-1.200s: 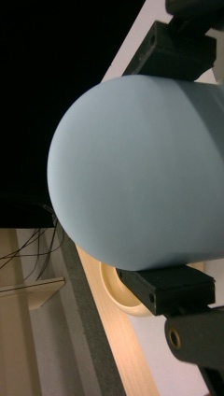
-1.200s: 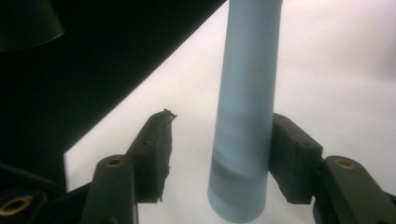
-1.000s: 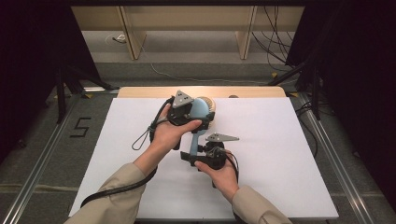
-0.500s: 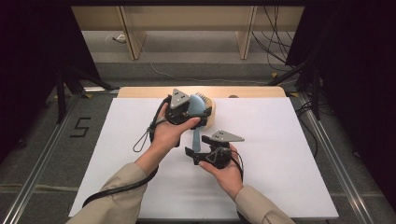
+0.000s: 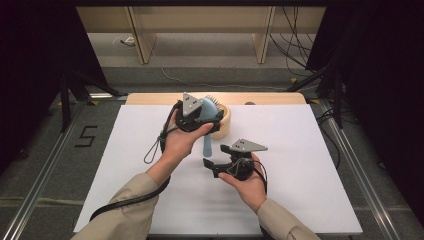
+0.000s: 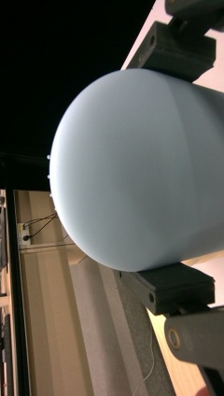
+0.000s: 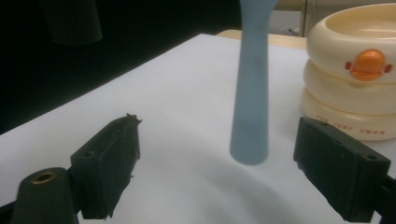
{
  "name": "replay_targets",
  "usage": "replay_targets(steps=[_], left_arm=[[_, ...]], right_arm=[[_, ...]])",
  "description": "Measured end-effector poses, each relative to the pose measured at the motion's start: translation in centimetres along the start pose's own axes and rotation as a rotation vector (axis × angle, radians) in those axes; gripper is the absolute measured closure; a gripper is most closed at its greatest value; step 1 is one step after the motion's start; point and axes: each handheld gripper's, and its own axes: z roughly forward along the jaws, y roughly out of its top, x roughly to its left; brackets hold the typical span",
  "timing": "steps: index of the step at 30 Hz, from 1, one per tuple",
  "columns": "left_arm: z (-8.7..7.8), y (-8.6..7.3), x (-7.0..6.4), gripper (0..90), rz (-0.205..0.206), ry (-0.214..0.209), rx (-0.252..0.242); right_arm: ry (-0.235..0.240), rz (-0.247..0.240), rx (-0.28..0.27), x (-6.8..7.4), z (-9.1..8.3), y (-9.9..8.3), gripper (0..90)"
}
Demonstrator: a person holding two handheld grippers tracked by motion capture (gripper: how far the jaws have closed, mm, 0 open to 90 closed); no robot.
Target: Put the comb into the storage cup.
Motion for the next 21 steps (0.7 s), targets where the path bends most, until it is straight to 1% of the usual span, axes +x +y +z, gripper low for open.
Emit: replay_targets(steps=[1,3,6,11,16,19,21], left_arm=[[-0.1,0.1,0.0,19.5,0.006,0.000,-0.001],[-0.1,0.2,0.1,19.5,0.009,0.006,-0.010],[-0.2,0.4,0.1,19.5,0.009,0.010,-0.013],[-0.1,0.4,0.2,19.5,0.013,0.011,-0.022],[0.0,0.4,0.4,19.5,0.019,0.017,-0.020],[0.1,0.4,0.5,19.5,0.013,0.020,-0.025],[0.0,0.4,0.6,19.5,0.018,0.020,-0.033]], right_arm=[[-0.009,-0.001,-0.004,-0.1,-0.1,0.0,15.6],[-0.013,0.007,0.004,-0.3,-0.3,-0.1,15.6],[-0.030,-0.012,0.009,-0.7,-0.7,-0.2,15.6],[-0.061,-0.020,-0.001,-1.3,-1.8,-0.2,15.6],[-0.085,-0.018,-0.006,-2.1,-2.9,-0.5,15.6],[-0.100,-0.014,-0.008,-2.6,-3.6,-0.8,15.6],[-0.107,0.001,-0.017,-2.9,-4.1,-0.8,15.6]])
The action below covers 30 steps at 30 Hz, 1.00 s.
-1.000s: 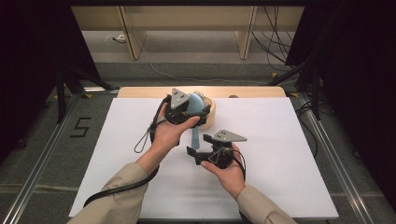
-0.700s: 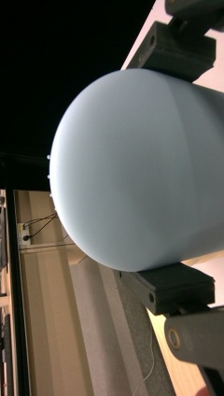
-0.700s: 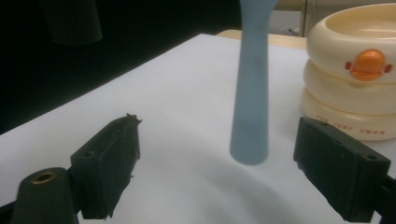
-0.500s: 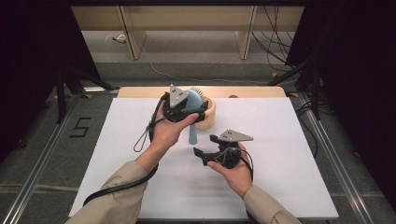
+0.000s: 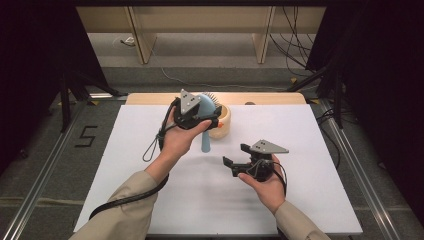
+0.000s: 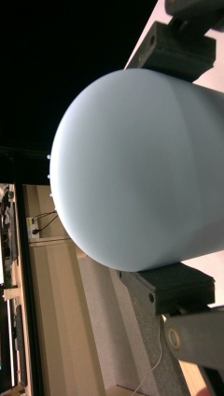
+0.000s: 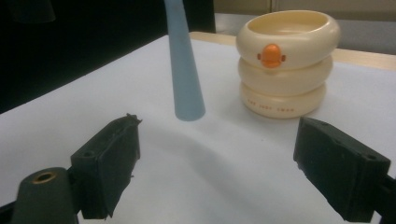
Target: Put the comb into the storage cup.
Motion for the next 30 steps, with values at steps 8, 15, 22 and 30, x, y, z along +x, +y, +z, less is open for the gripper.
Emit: replay_targets(steps=[8,15,22,30], left_arm=[[0.1,0.3,0.1,19.5,0.009,0.007,-0.016],[0.1,0.3,0.4,19.5,0.014,0.016,-0.025],[0.1,0.4,0.7,19.5,0.014,0.024,-0.028],[0.0,0.5,0.8,19.5,0.016,0.032,-0.034]], right_arm=[[-0.029,-0.007,-0.010,-0.9,-1.5,-0.2,15.6],[-0.063,-0.010,-0.024,-1.8,-3.0,-0.2,15.6],[-0.089,0.004,-0.026,-2.6,-4.0,-0.6,15.6],[-0.106,0.009,-0.032,-3.1,-4.9,-0.7,15.6]])
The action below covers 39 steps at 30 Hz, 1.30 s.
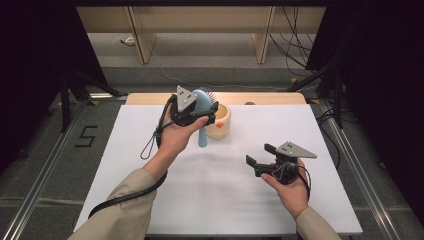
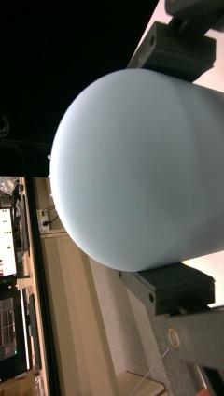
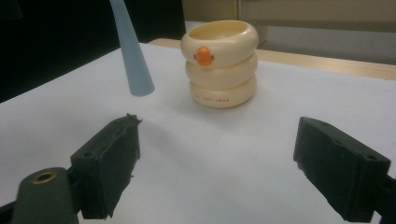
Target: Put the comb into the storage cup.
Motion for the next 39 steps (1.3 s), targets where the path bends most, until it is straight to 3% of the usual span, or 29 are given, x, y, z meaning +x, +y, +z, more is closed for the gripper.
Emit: replay_targets(steps=[39], left_arm=[[0.7,1.7,0.9,19.5,-0.009,0.023,-0.057]], right_arm=[[-0.044,0.001,-0.003,-1.1,-2.1,-1.3,15.6]])
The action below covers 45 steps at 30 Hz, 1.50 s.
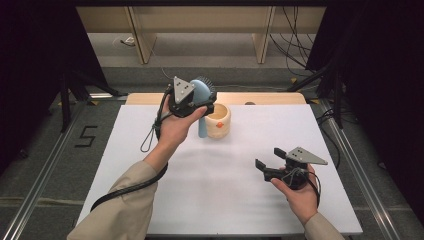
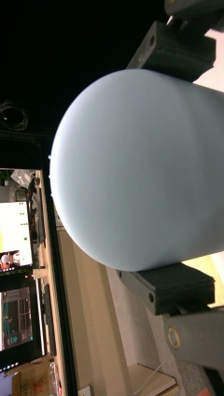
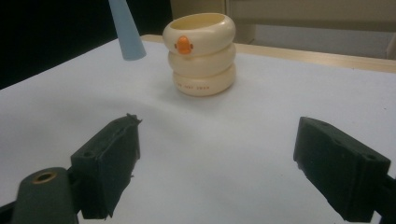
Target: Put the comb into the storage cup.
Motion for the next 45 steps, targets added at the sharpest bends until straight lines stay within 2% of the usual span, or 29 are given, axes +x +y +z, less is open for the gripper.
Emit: replay_targets(steps=[23,39,45], left_arm=[[0.8,1.1,0.1,19.6,0.010,-0.004,-0.023],[1.0,2.1,0.2,19.5,0.013,0.019,-0.056],[1.3,2.3,0.1,19.5,0.023,0.008,-0.078]], right_arm=[[-0.017,-0.013,0.012,-0.3,-1.1,-0.7,15.5],[-0.015,0.002,0.016,-0.4,-1.0,-0.9,15.6],[-0.016,0.010,0.014,-0.5,-1.0,-0.9,15.6]])
